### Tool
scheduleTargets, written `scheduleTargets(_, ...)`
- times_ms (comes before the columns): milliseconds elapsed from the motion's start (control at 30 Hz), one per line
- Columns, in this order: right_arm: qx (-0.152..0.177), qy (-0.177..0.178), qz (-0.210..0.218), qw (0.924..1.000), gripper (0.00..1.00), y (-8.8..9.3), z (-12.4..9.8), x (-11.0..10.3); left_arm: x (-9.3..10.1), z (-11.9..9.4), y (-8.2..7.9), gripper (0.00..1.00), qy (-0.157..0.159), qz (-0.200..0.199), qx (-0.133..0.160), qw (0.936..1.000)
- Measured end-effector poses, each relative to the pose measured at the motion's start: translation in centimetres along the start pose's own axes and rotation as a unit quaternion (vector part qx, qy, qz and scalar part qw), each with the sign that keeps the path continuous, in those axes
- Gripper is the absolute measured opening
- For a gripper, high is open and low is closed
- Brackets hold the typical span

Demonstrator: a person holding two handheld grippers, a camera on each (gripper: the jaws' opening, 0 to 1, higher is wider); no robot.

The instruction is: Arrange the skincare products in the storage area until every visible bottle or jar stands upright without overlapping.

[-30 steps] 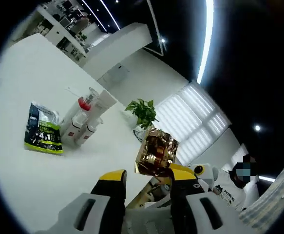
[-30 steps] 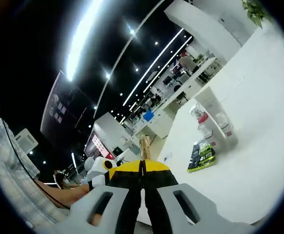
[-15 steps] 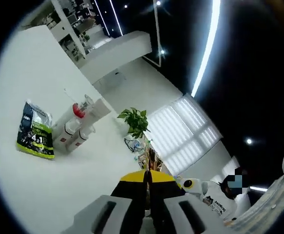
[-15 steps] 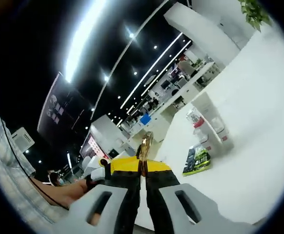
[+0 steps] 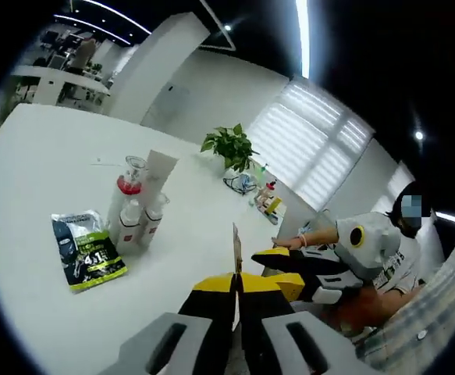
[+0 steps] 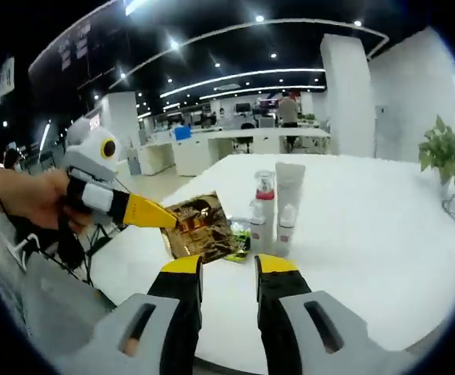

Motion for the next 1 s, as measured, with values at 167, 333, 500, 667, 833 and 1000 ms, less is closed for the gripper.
scheduleTargets(167,0.005,-0.018,0.015,0.9997,0.27,0.0,0.0,-0.4,0.8,0.7,0.7,0.00,0.015,0.050,-0.033,0.9981)
scheduleTargets(333,0.019,-0.121,0.042,0.9915,0.41,-0.3,0.1,-3.0,0.2,0.7,2.1,0.00,0.024,0.110,-0.074,0.9909)
scheduleTargets(500,0.015,-0.160,0.013,0.9870,0.36,0.0,0.0,-4.4,1.2,0.3,3.0,0.00,0.076,0.148,-0.100,0.9809)
scheduleTargets(667,0.003,-0.165,0.002,0.9863,0.20,0.5,0.0,-4.2,1.1,0.0,3.2,0.00,0.086,0.154,-0.111,0.9780)
scheduleTargets(833,0.015,-0.200,0.024,0.9795,0.05,0.1,-0.5,-5.0,0.2,-0.6,2.7,0.00,0.079,0.135,-0.097,0.9830)
scheduleTargets(1000,0.016,-0.203,0.018,0.9790,0.00,0.1,-0.6,-5.3,0.2,-0.4,2.8,0.01,0.075,0.127,-0.095,0.9845)
Point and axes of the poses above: the point that each gripper's makers call its tool centre point, and the gripper's own axes: z roughly forward along the fingers, x roughly to its right, y roughly out of its underside, the point moved 2 cm from there along -z, roughly backward along the fingers, and after that the axes turned 11 degrees about -x, right-handed, at the moved point
